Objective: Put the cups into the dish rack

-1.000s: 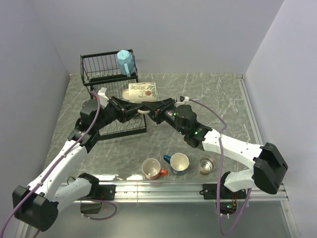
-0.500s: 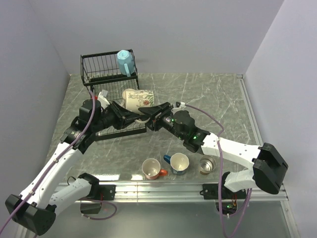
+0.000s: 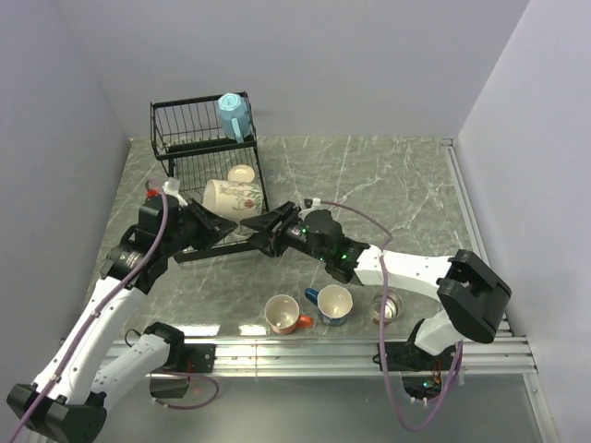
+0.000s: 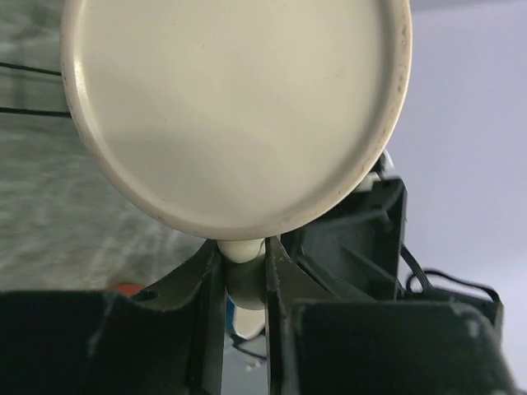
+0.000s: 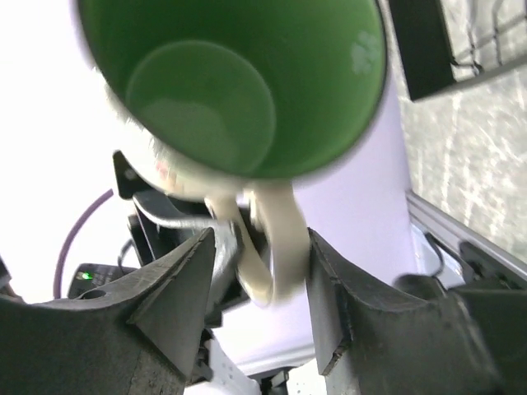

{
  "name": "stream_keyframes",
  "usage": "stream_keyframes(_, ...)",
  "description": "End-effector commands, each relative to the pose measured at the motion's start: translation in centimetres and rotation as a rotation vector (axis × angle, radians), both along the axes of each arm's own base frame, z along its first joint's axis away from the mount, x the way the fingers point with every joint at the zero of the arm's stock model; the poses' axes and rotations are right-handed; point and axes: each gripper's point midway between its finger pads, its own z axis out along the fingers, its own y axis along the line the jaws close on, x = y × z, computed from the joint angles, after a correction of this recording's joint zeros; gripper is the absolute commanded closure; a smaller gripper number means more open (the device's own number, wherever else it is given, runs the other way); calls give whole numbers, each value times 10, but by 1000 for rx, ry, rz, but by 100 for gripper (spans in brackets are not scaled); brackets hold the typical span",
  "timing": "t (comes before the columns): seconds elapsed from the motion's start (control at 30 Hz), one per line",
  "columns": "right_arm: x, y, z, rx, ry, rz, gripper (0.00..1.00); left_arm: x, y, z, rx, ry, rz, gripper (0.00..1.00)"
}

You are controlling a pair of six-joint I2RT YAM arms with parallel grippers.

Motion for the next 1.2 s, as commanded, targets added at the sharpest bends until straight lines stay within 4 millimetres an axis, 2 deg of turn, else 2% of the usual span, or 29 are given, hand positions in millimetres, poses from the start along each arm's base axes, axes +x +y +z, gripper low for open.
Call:
stream_keyframes(0.0,-16,9,76,181,-133,72,45,16,48,5,156,-121,167,99)
stream_keyframes(0.23,-22,16,42,112,-83,106,44,17,69,-13,247,-101,221,100)
stream_keyframes(0.37,-25,13,32,83,-72,109,44,18,84,-22,336,-97,251,99)
stream_keyframes(0.67,-29,0,27,44,-92,105,45,32,104,-38,492,-95,282,100)
stream_keyframes(0.83,-31,-15,22,16,-99,89,45,49,110,-57,587,-69,269,100)
stream_keyframes(1.0,-30,-39,17,-1,-103,47,46,64,113,-85,646,-31,261,100)
stream_keyframes(1.1,-31,-54,6,-33,-96,23,46,80,113,-87,630,-37,267,100)
stream_keyframes(1.17,-33,-62,6,-41,-97,13,46,92,115,-85,635,-56,277,100)
